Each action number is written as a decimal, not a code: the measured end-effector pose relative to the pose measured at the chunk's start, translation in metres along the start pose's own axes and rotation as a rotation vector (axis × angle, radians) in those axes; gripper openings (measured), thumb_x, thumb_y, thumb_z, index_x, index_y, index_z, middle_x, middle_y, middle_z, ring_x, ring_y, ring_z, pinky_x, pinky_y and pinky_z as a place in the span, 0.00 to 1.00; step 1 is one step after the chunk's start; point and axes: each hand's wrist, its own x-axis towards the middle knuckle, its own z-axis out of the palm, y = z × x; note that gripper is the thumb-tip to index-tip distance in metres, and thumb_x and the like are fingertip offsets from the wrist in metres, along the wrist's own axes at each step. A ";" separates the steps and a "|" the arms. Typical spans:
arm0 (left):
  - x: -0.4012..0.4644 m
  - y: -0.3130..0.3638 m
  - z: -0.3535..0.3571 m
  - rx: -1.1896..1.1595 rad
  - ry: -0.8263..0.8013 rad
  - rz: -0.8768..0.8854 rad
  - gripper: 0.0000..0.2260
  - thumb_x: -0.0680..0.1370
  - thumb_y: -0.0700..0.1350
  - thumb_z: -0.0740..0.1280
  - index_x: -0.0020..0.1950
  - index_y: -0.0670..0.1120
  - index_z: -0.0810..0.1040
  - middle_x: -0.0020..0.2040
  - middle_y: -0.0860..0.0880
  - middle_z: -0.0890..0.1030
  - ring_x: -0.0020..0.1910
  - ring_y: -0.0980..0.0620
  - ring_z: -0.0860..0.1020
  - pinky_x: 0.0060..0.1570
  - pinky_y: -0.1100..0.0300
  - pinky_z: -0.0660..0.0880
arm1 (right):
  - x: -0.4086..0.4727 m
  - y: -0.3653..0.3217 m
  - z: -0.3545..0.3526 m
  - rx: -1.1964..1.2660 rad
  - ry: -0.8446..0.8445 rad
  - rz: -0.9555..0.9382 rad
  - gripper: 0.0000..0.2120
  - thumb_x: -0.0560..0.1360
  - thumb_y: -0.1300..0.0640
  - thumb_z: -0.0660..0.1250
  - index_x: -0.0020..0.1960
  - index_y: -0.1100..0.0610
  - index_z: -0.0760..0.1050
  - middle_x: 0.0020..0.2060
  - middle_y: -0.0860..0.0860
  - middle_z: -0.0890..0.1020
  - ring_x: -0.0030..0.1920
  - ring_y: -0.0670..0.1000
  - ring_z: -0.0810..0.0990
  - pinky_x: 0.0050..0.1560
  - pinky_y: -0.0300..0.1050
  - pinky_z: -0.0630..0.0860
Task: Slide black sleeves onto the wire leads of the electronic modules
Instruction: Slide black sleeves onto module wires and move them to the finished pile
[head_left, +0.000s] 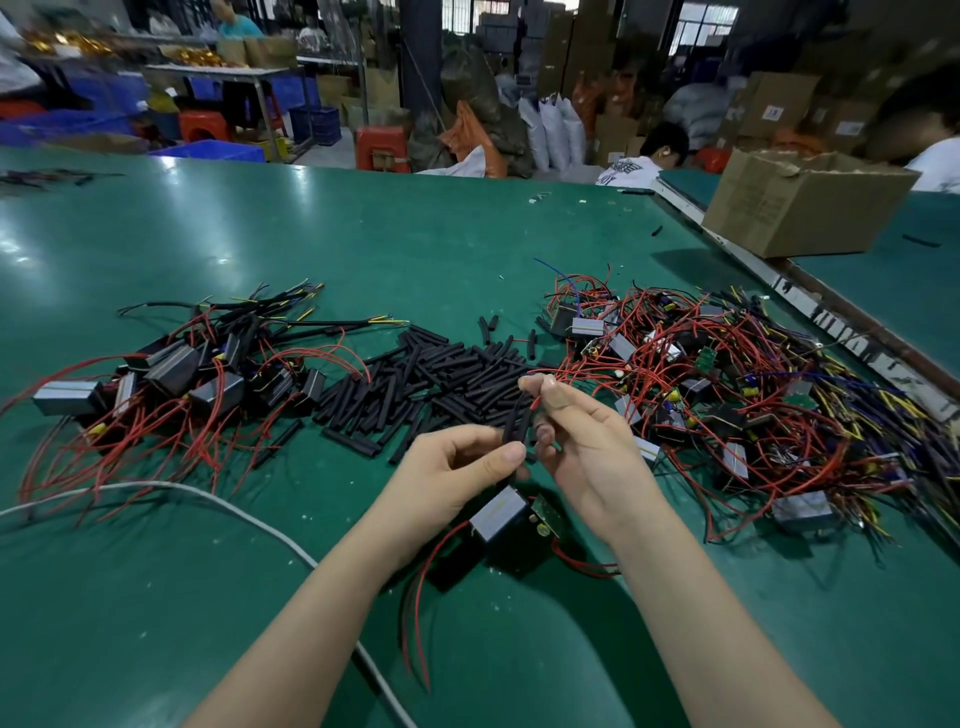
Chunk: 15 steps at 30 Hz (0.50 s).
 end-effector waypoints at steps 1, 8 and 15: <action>0.000 0.000 0.001 0.006 -0.014 -0.007 0.10 0.70 0.49 0.70 0.43 0.44 0.83 0.40 0.48 0.84 0.40 0.56 0.80 0.46 0.64 0.76 | 0.001 0.000 -0.001 0.000 -0.002 -0.001 0.08 0.68 0.52 0.68 0.40 0.54 0.85 0.32 0.46 0.77 0.28 0.42 0.68 0.31 0.35 0.66; -0.001 -0.004 0.000 0.068 -0.032 -0.003 0.20 0.70 0.51 0.70 0.45 0.33 0.78 0.40 0.45 0.84 0.40 0.55 0.78 0.45 0.62 0.73 | 0.002 0.008 0.000 -0.072 -0.049 -0.007 0.10 0.69 0.50 0.68 0.42 0.54 0.85 0.29 0.44 0.77 0.27 0.42 0.69 0.27 0.35 0.68; 0.003 0.000 0.006 -0.029 0.044 -0.009 0.12 0.74 0.50 0.63 0.47 0.43 0.80 0.36 0.49 0.82 0.36 0.53 0.78 0.42 0.53 0.69 | -0.002 0.014 0.001 -0.191 -0.125 -0.071 0.09 0.70 0.50 0.68 0.44 0.55 0.82 0.28 0.45 0.77 0.28 0.47 0.70 0.30 0.42 0.73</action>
